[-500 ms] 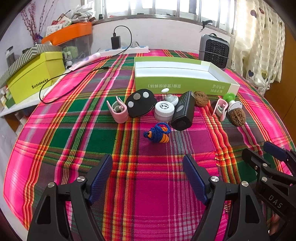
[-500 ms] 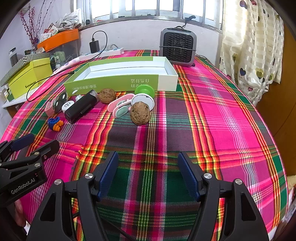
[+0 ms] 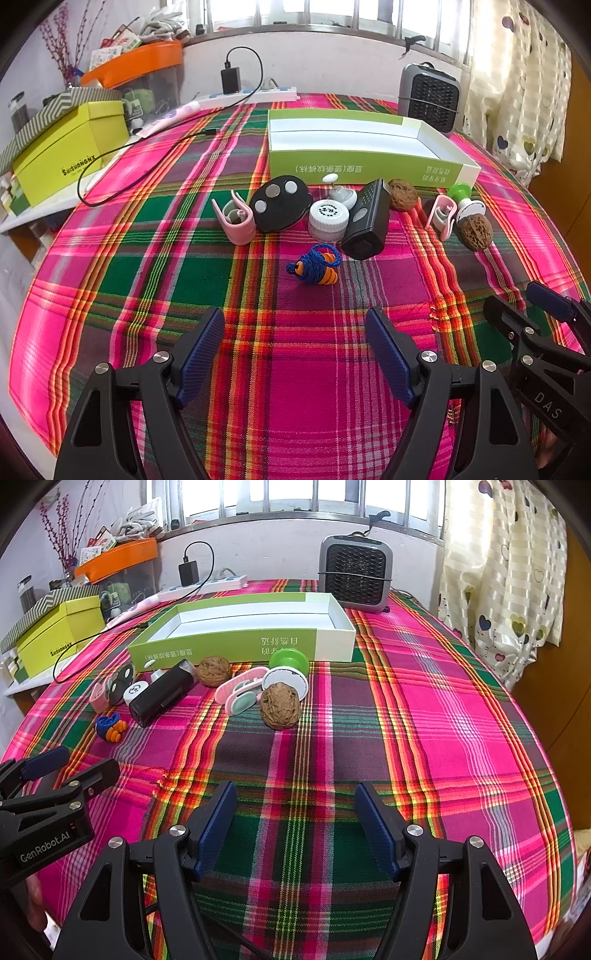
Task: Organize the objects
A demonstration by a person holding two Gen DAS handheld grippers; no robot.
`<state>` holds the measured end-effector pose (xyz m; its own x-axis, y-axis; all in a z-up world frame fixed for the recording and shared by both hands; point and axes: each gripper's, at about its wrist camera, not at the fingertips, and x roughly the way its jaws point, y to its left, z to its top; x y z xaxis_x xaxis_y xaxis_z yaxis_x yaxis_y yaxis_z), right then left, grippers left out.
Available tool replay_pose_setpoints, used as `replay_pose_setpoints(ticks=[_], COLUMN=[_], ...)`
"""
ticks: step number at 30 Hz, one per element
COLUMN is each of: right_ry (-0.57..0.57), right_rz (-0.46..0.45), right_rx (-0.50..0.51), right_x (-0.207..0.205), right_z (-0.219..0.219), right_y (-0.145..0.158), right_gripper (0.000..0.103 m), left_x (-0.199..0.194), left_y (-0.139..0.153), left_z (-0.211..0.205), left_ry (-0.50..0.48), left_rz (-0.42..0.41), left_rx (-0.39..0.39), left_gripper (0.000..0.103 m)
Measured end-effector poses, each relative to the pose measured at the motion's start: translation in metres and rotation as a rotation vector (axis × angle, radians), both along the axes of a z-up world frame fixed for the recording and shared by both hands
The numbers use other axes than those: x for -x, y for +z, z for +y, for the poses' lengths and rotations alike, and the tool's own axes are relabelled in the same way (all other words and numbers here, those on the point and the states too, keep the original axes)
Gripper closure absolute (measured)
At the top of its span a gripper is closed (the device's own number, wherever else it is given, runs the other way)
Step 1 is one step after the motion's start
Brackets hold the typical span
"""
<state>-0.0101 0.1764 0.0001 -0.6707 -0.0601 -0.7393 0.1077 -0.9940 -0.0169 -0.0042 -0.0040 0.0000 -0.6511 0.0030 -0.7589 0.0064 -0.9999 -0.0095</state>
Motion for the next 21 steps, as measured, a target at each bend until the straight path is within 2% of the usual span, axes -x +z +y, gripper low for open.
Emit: replay_pose_setpoints(ticks=[21], right_ry=[0.000], right_rz=[0.000], right_rx=[0.000], right_x=[0.0004], right_z=[0.0007], right_y=[-0.0009], right_gripper=[0.036], left_x=[-0.0004], left_y=[-0.0009], left_z=[-0.0003], left_ry=[-0.005], left_rz=[0.002], left_rx=[0.005], left_gripper=[0.025])
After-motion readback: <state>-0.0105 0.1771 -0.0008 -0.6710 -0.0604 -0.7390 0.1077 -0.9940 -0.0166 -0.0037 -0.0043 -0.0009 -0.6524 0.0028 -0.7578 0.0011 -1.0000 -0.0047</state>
